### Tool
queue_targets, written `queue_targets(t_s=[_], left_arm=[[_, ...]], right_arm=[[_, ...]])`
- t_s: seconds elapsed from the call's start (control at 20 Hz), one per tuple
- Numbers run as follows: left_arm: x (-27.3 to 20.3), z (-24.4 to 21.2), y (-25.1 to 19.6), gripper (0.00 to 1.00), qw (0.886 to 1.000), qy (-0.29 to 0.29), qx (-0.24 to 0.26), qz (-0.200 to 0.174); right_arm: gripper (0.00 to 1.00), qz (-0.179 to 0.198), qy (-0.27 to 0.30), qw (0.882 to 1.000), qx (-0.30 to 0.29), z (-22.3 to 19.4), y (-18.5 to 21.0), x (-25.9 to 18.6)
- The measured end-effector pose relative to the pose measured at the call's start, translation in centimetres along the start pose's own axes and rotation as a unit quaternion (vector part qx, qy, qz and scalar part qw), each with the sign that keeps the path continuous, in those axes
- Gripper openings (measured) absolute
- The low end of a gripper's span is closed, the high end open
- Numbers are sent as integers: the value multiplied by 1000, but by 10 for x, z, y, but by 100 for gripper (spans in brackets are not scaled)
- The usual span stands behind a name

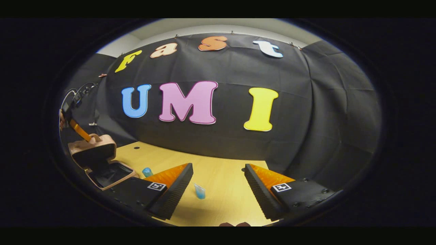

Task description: First open the suitcase, pack the skin care products into it, and then close the suitcase.

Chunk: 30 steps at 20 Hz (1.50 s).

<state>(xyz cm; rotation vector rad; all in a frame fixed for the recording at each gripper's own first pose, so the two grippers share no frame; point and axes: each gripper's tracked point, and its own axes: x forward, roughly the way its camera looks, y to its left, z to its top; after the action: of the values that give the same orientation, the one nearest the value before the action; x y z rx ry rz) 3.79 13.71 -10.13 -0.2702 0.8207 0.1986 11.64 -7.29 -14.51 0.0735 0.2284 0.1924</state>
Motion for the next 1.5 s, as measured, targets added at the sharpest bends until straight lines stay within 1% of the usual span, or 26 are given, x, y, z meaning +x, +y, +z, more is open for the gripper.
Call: queue_targets(t_s=[0.15, 0.2, 0.25, 0.3, 0.35, 0.45, 0.55, 0.6, 0.65, 0.7, 0.85, 1.0, 1.05, 1.1, 1.15, 1.25, 1.3, 1.35, 1.4, 1.5], left_arm=[[-30, 28, 79, 7, 999, -29, -10, 28], [-36, 32, 103, 3, 999, -34, -14, 36], [-39, 37, 129, 7, 998, -40, -21, 41], [-39, 37, 152, 7, 998, -45, -30, 44], [-37, 38, 177, 7, 997, -47, -41, 47], [-29, 36, 233, 7, 996, -46, -44, 62], [-15, 29, 289, 7, 995, -34, -37, 82], [-5, 22, 315, 7, 995, -26, -36, 91], [4, 15, 343, 7, 994, -18, -38, 102], [14, 5, 372, 7, 993, -5, -48, 112], [49, -21, 424, 6, 991, 24, -98, 93], [83, -59, 458, 6, 987, 55, -131, 80], [92, -70, 468, 10, 983, 64, -145, 89], [100, -77, 470, 7, 980, 69, -162, 91], [106, -78, 472, 9, 980, 63, -168, 89], [111, -87, 486, 12, 982, 52, -146, 104], [111, -84, 488, 22, 984, 47, -134, 109], [117, -81, 488, 20, 986, 39, -126, 102], [109, -75, 486, 29, 987, 27, -124, 100], [101, -58, 486, 65, 986, -15, -122, 112]], right_arm=[[97, -10, -14, 1000, -11, 13, 24, 0], [96, -16, -12, 1000, -12, 13, 33, -1], [96, -20, -9, 1000, -9, 14, 44, -3], [96, -22, -11, 1000, -2, 19, 58, -5], [96, -22, -13, 1000, 5, 24, 73, -7], [96, -25, -10, 1000, 6, 27, 99, -8], [96, -30, -8, 1000, -1, 32, 120, -10], [94, -34, -10, 999, -4, 36, 129, -10], [96, -41, -8, 999, -8, 38, 139, -11], [96, -48, -4, 999, -10, 36, 146, -13], [96, -65, 8, 998, -7, 31, 172, -18], [96, -69, 35, 997, 6, 18, 197, -20], [96, -71, 41, 997, 10, 16, 202, -20], [96, -75, 45, 996, 14, 14, 205, -20], [96, -79, 47, 996, 18, 14, 206, -20], [96, -88, 51, 995, 25, 13, 207, -19], [96, -91, 55, 994, 29, 11, 207, -19], [96, -94, 57, 993, 33, 9, 207, -18], [96, -97, 59, 993, 37, 7, 208, -17], [97, -105, 45, 993, 30, 8, 203, -14]])
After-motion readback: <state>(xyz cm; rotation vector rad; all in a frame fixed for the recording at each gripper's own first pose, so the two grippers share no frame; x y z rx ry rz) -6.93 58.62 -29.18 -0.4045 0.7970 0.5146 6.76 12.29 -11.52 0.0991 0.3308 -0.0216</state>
